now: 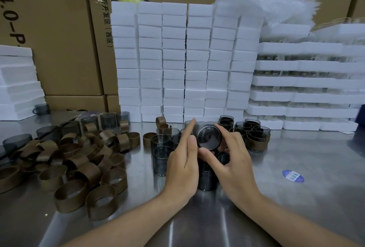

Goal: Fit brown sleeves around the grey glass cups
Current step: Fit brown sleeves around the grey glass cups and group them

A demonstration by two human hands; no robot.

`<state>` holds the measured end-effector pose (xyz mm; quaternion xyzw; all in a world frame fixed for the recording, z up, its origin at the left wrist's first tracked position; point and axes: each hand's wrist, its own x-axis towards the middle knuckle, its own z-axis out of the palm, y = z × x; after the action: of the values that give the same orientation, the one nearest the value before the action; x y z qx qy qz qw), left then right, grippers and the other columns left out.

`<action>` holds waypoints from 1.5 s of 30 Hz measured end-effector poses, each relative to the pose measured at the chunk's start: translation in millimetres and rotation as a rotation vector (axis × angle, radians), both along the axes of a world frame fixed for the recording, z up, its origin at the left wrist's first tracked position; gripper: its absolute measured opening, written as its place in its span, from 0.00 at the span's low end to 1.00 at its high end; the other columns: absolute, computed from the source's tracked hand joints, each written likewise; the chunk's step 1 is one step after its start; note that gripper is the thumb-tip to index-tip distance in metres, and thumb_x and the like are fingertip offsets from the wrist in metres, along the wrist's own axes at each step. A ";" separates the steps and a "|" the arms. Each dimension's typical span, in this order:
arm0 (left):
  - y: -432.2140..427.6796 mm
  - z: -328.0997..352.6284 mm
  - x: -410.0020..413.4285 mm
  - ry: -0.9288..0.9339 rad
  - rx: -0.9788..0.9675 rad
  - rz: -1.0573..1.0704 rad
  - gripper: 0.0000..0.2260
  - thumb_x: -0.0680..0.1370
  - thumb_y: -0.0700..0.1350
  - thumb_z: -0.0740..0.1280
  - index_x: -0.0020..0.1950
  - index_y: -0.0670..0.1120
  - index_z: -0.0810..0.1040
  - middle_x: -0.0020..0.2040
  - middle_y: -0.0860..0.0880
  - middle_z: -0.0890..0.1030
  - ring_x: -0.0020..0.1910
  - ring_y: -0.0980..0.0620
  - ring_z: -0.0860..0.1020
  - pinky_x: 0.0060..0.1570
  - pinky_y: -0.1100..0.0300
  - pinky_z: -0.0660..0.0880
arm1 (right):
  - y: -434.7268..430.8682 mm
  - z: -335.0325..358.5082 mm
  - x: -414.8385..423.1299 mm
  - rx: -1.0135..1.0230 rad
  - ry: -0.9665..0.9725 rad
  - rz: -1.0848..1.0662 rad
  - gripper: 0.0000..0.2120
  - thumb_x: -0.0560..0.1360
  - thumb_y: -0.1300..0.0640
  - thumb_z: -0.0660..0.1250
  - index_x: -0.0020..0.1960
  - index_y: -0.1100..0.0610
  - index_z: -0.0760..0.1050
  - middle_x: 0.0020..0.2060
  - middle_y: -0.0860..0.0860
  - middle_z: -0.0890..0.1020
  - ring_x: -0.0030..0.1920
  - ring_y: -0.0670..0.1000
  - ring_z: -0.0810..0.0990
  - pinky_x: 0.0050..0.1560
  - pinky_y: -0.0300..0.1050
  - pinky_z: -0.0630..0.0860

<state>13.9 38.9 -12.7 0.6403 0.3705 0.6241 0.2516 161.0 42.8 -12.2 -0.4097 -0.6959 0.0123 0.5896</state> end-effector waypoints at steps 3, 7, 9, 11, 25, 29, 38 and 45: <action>1.2 -0.4 -0.3 0.018 -0.019 -0.026 0.23 0.88 0.61 0.53 0.83 0.62 0.67 0.51 0.76 0.81 0.61 0.76 0.77 0.60 0.79 0.68 | -0.5 1.0 0.8 -0.005 0.023 -0.011 0.34 0.78 0.28 0.67 0.77 0.44 0.72 0.52 0.35 0.73 0.54 0.46 0.79 0.54 0.31 0.73; 3.3 0.0 0.5 0.032 -0.024 -0.017 0.24 0.87 0.63 0.52 0.83 0.60 0.68 0.50 0.76 0.82 0.61 0.74 0.78 0.60 0.77 0.68 | -1.3 1.4 -0.4 0.008 0.035 0.005 0.34 0.77 0.25 0.65 0.76 0.44 0.74 0.50 0.36 0.72 0.51 0.46 0.77 0.51 0.30 0.72; 4.1 -0.5 -0.2 0.024 -0.018 -0.016 0.25 0.86 0.66 0.52 0.82 0.62 0.68 0.49 0.74 0.82 0.60 0.74 0.79 0.61 0.76 0.69 | -1.8 2.2 -0.4 0.005 0.041 0.016 0.34 0.77 0.25 0.65 0.75 0.43 0.74 0.49 0.36 0.72 0.50 0.46 0.77 0.51 0.31 0.72; 4.7 -1.6 -0.5 0.021 -0.016 -0.023 0.24 0.85 0.67 0.53 0.81 0.68 0.68 0.46 0.71 0.80 0.56 0.73 0.79 0.58 0.75 0.70 | -1.9 1.7 0.0 -0.009 0.048 0.034 0.32 0.77 0.26 0.68 0.75 0.40 0.72 0.51 0.36 0.74 0.52 0.47 0.79 0.51 0.33 0.74; -3.9 2.5 1.4 0.037 0.082 -0.039 0.29 0.83 0.63 0.64 0.83 0.72 0.59 0.50 0.53 0.83 0.49 0.46 0.82 0.51 0.54 0.82 | -2.3 -1.1 2.4 -0.004 -0.135 0.096 0.26 0.84 0.40 0.63 0.80 0.26 0.64 0.77 0.36 0.70 0.74 0.40 0.74 0.67 0.50 0.79; -2.1 0.8 0.9 0.005 0.083 -0.042 0.26 0.83 0.63 0.65 0.81 0.70 0.64 0.52 0.56 0.84 0.51 0.46 0.84 0.52 0.58 0.82 | -2.7 1.2 -0.2 0.006 -0.133 0.099 0.27 0.84 0.40 0.62 0.81 0.27 0.63 0.74 0.34 0.71 0.71 0.41 0.77 0.65 0.50 0.80; -0.5 -1.8 -0.3 -0.062 0.036 -0.106 0.27 0.83 0.62 0.65 0.83 0.63 0.66 0.62 0.61 0.85 0.64 0.56 0.83 0.64 0.59 0.79 | 2.7 -0.5 3.1 -0.012 -0.002 0.115 0.35 0.78 0.42 0.72 0.82 0.33 0.64 0.63 0.37 0.77 0.57 0.47 0.84 0.57 0.32 0.76; -0.3 5.2 0.5 -0.167 -0.033 -0.118 0.31 0.80 0.68 0.66 0.78 0.53 0.76 0.64 0.55 0.86 0.67 0.55 0.83 0.70 0.47 0.77 | 8.2 -5.2 4.3 0.150 -0.202 0.021 0.42 0.77 0.63 0.76 0.78 0.27 0.67 0.72 0.36 0.65 0.60 0.44 0.75 0.59 0.38 0.76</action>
<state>14.4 38.7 -7.4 0.6023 0.3202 0.6534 0.3283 165.3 51.0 -17.4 -0.3560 -0.7552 -0.0751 0.5453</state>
